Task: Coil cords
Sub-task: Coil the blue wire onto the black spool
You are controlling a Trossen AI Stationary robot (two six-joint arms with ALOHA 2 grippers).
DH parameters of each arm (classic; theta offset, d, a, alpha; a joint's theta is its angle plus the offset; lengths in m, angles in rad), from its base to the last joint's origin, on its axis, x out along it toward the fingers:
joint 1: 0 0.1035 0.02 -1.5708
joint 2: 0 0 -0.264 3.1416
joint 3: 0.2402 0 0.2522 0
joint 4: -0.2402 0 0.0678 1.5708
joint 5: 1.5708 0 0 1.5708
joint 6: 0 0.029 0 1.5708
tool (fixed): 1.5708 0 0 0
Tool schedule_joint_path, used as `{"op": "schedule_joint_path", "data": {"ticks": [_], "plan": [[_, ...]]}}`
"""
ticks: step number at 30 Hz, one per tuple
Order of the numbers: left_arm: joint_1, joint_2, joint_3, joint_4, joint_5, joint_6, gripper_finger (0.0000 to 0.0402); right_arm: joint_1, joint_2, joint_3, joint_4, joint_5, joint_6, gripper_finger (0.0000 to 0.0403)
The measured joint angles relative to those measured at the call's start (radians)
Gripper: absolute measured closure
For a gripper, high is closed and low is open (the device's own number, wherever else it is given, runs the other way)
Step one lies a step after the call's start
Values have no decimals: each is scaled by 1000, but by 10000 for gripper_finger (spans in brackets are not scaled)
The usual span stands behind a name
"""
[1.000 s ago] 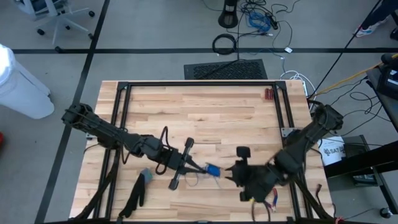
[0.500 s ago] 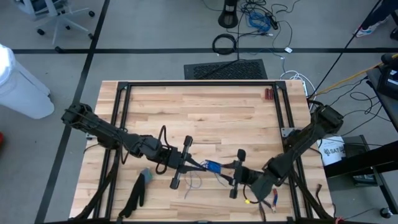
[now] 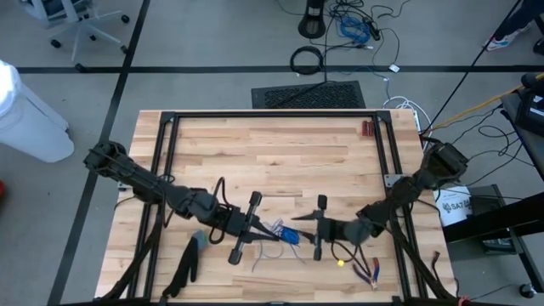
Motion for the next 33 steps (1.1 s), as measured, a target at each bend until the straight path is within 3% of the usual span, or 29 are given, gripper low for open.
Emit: {"op": "schedule_joint_path", "data": {"ticks": [13,23,29,33], "plan": [[-10,0,0,26,-1,11,402,-136,0,0,133,-330,30,246],[-9,0,0,30,-1,37,401,-177,0,26,133,-343,20,245],[-9,0,0,44,-1,53,402,-194,0,27,133,-441,19,245],[-9,0,0,44,-1,53,402,-196,0,27,133,-438,16,245]]}}
